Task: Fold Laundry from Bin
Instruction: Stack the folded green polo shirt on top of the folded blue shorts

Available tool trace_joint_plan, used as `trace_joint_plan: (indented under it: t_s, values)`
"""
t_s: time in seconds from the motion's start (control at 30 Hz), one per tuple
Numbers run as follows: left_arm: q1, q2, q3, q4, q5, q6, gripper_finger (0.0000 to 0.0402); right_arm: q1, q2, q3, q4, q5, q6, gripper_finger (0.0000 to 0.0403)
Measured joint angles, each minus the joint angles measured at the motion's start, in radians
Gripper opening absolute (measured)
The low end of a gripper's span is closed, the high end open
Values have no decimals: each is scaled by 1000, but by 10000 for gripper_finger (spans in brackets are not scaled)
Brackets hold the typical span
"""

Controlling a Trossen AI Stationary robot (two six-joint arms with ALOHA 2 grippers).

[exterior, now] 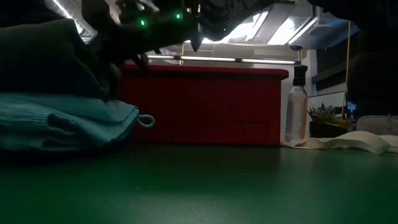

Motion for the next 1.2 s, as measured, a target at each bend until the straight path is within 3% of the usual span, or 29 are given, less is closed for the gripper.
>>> trace_joint_plan:
  t_s: [0.2, 0.43, 0.7, 0.93, 1.2]
  values:
    - [21, 0, -78, 99, -7, 20, 19, -14, 0, 0, -98, 10, -76, 5]
    - [37, 0, -90, 104, -4, 50, 74, -26, 0, 0, -117, -3, -119, 11]
    - [71, 0, -90, 66, 93, 107, 143, -27, 0, 39, -146, 11, -134, 113]
    - [83, -1, -23, -45, 151, 152, 139, -40, -2, 175, -400, 31, -134, 191]
    - [83, -8, 142, -40, 41, 269, 118, -58, -8, 326, -607, 28, -134, 209]
